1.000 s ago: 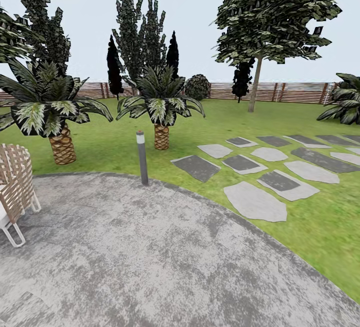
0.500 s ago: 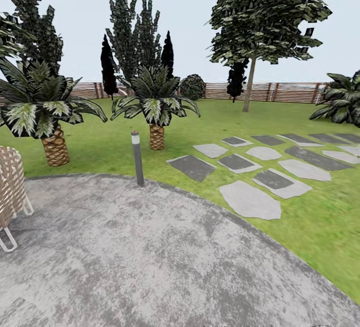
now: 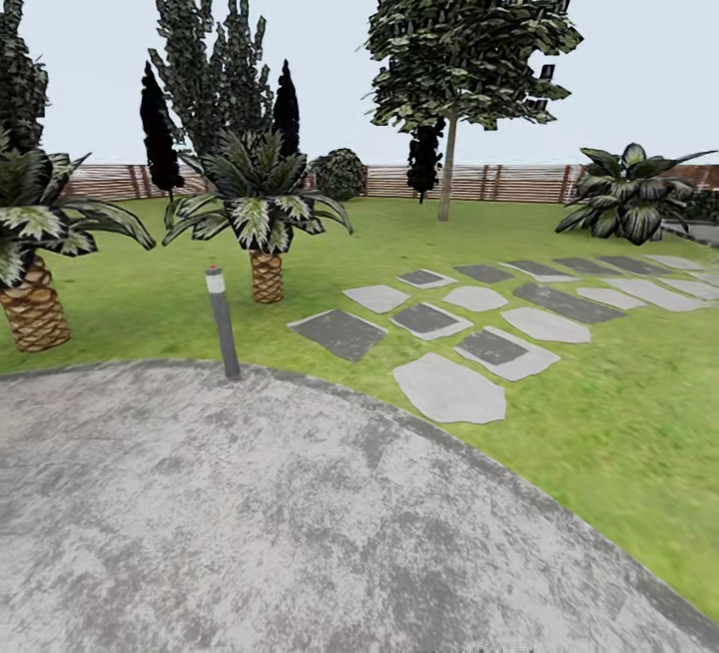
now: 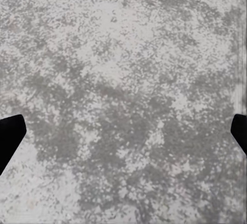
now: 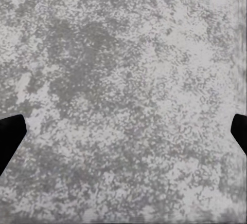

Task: In the garden, pick up the pesticide atomizer on the floor and spray pesticide onto both trees until each tree trunk is fully covered.

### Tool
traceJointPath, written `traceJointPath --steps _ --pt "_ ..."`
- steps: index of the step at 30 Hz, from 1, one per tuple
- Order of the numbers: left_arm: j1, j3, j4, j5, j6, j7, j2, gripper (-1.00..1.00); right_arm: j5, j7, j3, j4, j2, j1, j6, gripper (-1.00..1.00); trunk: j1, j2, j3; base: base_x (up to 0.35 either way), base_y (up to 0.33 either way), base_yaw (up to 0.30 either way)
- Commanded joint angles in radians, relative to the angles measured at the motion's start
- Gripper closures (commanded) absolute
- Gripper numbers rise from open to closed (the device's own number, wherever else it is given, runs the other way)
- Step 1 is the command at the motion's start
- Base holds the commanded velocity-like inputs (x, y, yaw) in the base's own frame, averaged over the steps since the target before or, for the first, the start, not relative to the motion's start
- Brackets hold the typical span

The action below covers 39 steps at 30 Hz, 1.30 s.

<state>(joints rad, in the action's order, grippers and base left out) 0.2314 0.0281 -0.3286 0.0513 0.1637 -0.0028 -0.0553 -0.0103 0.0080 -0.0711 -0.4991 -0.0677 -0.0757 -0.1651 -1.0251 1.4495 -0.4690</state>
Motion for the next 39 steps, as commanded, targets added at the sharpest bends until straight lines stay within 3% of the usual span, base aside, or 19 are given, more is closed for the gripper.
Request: traceJointPath --steps 1,27,39 --pt "0.0 0.001 0.0 0.005 0.005 0.0 0.0 -1.0 -0.001 0.001 -0.001 0.002 0.0 -0.001 -0.004 -1.0 0.0 0.0 -0.001 0.0 -0.268 -0.273" --pt "0.0 0.001 0.002 0.005 0.013 0.001 0.0 -1.0 -0.003 -0.002 -0.002 0.002 0.0 -0.001 -0.004 -1.0 0.0 0.0 -0.021 -0.022 -0.269 -0.27" --pt "0.0 0.003 0.0 0.007 0.013 0.004 0.0 -1.0 -0.003 -0.002 -0.001 0.002 0.0 -0.001 -0.004 -1.0 0.0 0.0 -0.032 -0.034 -0.033 -0.268"
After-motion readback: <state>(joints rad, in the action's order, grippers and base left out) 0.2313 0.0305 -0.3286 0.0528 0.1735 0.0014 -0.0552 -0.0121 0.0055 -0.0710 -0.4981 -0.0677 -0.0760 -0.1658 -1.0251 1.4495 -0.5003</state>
